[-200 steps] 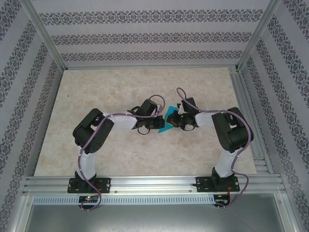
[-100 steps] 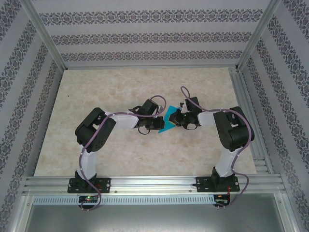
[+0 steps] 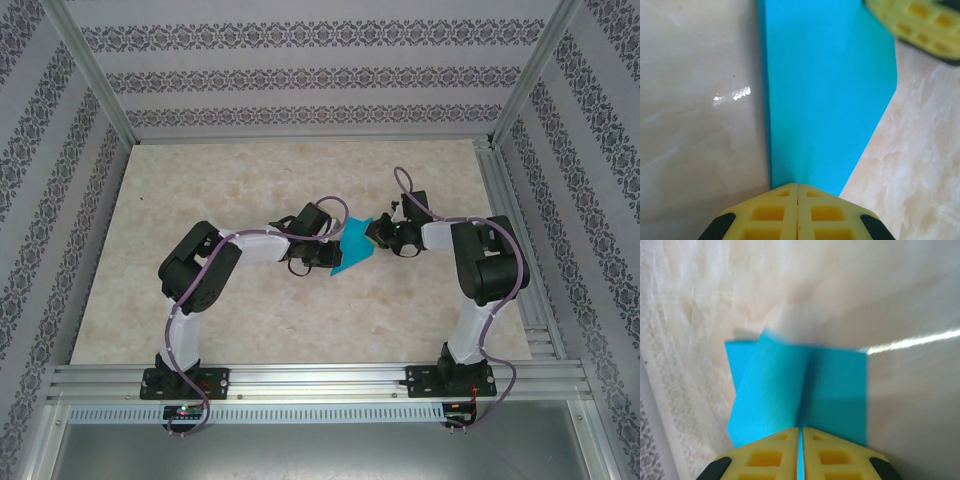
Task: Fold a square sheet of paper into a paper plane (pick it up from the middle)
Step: Fourth fold the wing at the center of the table.
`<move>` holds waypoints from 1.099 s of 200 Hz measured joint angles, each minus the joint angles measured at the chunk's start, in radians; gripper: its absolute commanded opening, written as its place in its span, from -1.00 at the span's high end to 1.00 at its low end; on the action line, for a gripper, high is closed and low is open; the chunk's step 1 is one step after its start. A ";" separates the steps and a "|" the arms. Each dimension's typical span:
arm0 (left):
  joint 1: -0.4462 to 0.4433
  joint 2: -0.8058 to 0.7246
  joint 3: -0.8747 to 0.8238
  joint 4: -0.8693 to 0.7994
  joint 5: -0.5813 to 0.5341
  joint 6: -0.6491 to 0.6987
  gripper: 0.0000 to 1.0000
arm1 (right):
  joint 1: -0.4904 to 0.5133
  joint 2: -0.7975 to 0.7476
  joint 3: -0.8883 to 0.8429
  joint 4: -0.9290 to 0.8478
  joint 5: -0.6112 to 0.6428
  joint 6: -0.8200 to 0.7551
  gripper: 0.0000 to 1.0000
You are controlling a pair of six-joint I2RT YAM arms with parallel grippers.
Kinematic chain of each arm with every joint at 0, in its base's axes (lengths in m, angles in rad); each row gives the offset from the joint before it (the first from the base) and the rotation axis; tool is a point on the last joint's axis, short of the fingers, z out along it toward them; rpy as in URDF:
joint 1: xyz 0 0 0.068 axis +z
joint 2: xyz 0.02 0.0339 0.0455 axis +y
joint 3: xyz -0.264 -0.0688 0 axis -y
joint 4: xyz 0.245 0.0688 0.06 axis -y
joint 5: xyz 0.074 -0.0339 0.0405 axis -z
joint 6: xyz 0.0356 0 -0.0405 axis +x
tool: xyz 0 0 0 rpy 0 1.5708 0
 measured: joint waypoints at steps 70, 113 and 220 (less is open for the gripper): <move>0.000 0.006 0.026 -0.046 0.000 0.017 0.85 | 0.077 -0.111 0.005 -0.044 0.031 -0.047 0.75; -0.001 0.012 0.042 -0.071 -0.001 0.027 0.85 | 0.138 -0.040 0.072 -0.087 0.031 -0.083 0.76; -0.008 0.020 0.060 -0.103 -0.008 0.091 0.84 | 0.045 0.083 0.155 -0.134 0.016 -0.097 0.77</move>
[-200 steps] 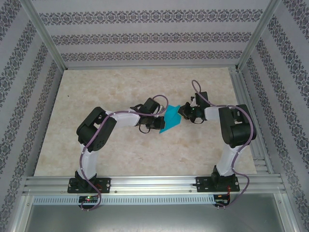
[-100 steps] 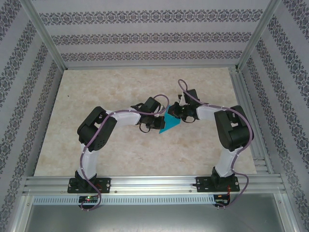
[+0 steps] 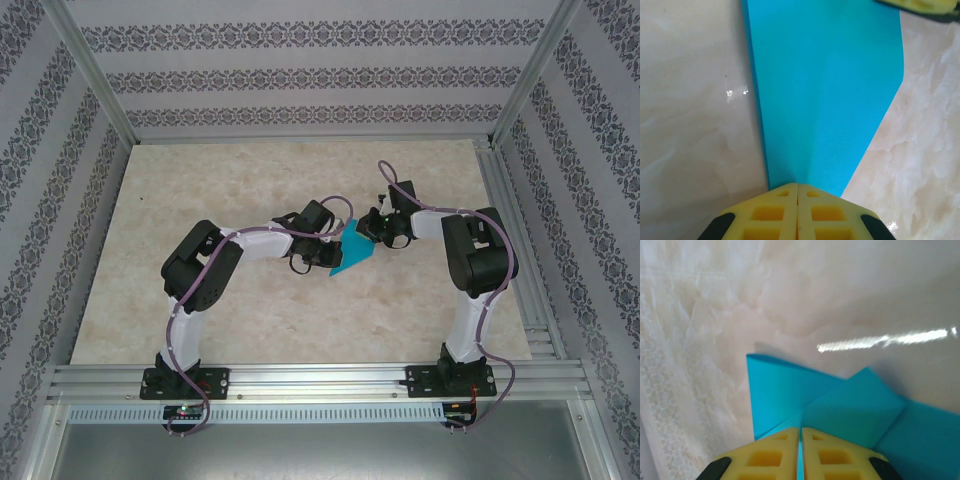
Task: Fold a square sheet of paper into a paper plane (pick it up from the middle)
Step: Fourth fold the wing at the center of the table, then pick up the paper from the center of the table.
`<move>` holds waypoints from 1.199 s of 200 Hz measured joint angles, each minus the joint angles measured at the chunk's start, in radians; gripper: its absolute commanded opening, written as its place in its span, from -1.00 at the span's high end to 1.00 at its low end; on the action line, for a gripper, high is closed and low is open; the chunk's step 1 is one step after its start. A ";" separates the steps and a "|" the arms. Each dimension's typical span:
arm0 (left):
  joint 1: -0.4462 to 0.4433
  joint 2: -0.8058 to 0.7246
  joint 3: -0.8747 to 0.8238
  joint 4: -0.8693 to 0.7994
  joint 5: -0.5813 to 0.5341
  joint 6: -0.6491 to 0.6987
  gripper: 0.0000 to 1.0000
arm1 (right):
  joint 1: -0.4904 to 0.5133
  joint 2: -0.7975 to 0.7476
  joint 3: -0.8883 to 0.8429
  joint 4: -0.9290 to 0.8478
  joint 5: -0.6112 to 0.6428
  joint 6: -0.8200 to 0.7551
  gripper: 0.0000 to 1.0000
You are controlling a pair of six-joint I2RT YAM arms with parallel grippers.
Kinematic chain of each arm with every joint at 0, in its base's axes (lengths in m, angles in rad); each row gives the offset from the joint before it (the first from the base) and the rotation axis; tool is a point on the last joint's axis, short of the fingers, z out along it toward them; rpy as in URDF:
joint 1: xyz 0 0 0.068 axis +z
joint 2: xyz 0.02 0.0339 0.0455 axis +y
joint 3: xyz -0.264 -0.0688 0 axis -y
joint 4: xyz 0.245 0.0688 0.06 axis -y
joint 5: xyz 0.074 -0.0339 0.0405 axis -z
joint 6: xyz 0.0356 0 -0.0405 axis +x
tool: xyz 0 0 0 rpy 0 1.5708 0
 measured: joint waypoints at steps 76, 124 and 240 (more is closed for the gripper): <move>0.000 0.000 0.000 0.000 0.000 0.012 0.84 | -0.074 0.035 0.049 -0.005 -0.005 0.012 0.76; 0.000 -0.001 0.000 0.000 0.000 0.012 0.78 | -0.143 0.040 0.081 -0.011 0.060 0.009 0.63; 0.028 -0.156 -0.097 0.012 -0.042 -0.114 0.10 | 0.016 -0.252 -0.211 0.046 0.042 0.059 -0.05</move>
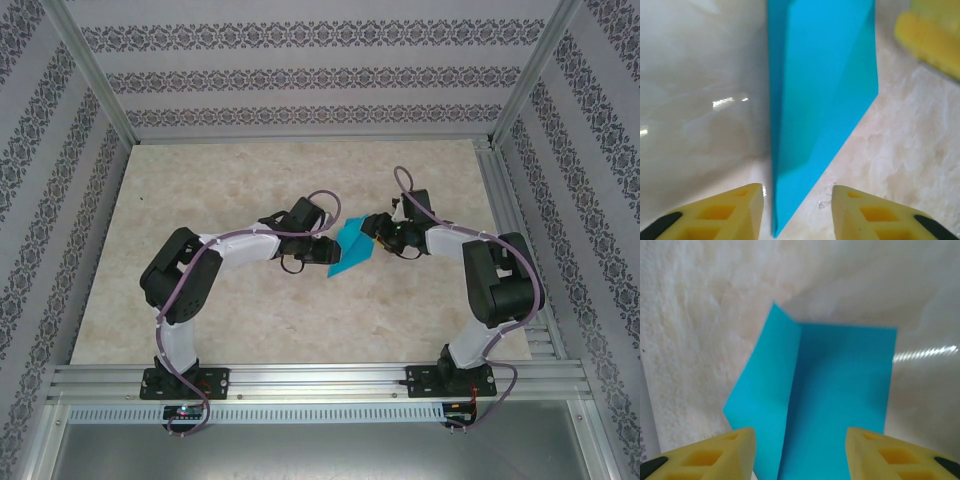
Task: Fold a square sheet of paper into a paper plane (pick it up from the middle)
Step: Pick up the paper from the center of the table.
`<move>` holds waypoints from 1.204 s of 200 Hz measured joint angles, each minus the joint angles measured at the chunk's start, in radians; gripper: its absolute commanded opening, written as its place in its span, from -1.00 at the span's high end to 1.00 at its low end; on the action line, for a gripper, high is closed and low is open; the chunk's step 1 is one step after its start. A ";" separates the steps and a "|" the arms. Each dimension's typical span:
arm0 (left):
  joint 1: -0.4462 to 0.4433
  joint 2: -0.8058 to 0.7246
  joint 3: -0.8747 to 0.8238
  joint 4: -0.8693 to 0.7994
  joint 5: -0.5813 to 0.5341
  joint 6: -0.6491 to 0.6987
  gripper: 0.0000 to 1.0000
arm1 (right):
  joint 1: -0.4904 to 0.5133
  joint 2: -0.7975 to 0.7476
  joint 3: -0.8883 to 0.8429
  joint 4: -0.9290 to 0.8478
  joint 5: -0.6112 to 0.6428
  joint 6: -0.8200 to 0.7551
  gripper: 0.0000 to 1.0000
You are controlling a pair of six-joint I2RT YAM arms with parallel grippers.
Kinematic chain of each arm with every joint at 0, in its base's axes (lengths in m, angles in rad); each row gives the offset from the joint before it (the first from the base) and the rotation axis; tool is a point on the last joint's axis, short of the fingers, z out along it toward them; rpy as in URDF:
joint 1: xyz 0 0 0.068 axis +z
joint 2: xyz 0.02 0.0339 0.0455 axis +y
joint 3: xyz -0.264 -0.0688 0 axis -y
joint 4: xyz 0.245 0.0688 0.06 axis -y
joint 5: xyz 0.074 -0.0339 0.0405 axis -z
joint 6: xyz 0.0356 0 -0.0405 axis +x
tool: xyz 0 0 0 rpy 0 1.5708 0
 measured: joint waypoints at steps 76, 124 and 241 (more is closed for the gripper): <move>0.038 -0.002 -0.051 0.073 0.019 -0.060 -0.01 | 0.071 0.097 0.011 0.091 -0.019 0.039 0.13; 0.078 -0.003 -0.102 0.126 0.058 -0.089 -0.28 | 0.077 0.129 0.013 0.188 -0.061 0.041 0.49; 0.216 -0.257 -0.241 0.317 0.303 -0.139 -0.99 | 0.079 -0.013 -0.012 0.547 -0.264 0.213 0.83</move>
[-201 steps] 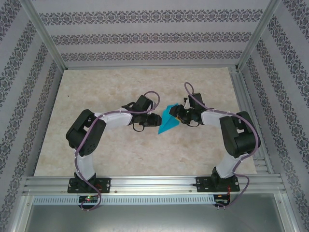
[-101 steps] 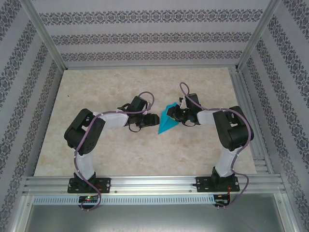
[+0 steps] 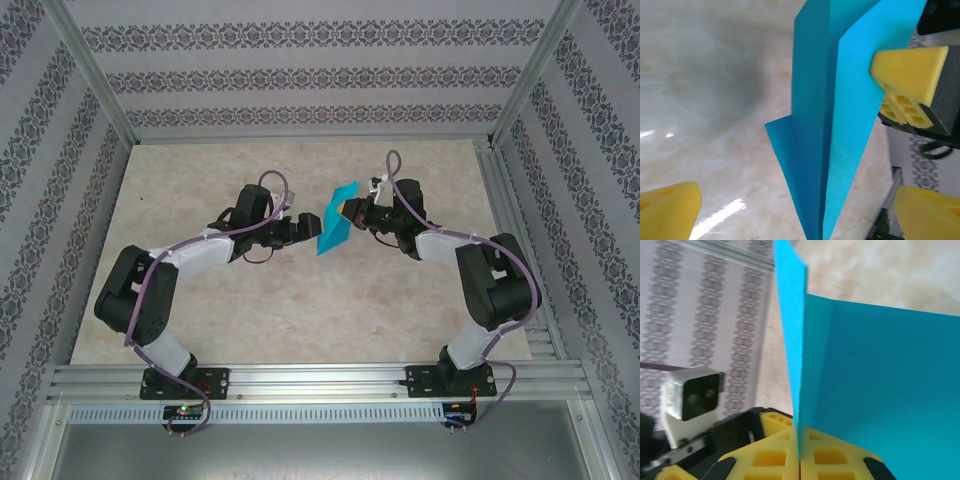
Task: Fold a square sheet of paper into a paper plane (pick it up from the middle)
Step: Pick up the paper from the center of the table, then turn over the paper at the center of the table.
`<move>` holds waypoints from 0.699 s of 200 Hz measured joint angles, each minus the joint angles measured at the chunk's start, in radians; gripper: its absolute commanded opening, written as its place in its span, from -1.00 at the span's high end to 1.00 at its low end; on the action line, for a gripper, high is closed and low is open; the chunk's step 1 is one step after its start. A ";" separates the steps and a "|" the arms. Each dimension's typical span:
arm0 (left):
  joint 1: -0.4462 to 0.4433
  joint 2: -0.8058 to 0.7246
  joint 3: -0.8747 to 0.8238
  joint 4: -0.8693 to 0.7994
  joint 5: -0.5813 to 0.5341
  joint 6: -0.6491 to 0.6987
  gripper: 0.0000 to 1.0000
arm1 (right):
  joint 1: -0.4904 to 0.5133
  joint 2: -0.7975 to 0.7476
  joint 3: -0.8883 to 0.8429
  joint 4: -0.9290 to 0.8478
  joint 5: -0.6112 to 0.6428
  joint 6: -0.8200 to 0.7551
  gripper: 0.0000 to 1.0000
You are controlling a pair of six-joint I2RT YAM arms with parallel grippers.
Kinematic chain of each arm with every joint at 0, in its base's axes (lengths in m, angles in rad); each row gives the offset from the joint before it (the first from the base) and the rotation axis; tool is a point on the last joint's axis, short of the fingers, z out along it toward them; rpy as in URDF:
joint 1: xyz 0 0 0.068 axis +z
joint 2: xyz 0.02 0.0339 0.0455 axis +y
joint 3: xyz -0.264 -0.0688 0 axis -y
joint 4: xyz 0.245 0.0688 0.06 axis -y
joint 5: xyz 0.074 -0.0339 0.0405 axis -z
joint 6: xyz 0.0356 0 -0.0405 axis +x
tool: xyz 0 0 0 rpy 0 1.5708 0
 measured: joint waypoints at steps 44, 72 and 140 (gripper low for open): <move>0.000 -0.045 -0.001 0.095 0.083 -0.079 -1.00 | 0.000 -0.022 0.000 0.185 -0.070 0.140 0.80; -0.003 -0.046 -0.002 0.144 0.126 -0.128 -0.94 | 0.000 -0.020 -0.001 0.278 -0.092 0.216 0.80; -0.015 -0.045 -0.002 0.223 0.163 -0.195 -0.20 | 0.000 0.006 -0.010 0.393 -0.112 0.302 0.79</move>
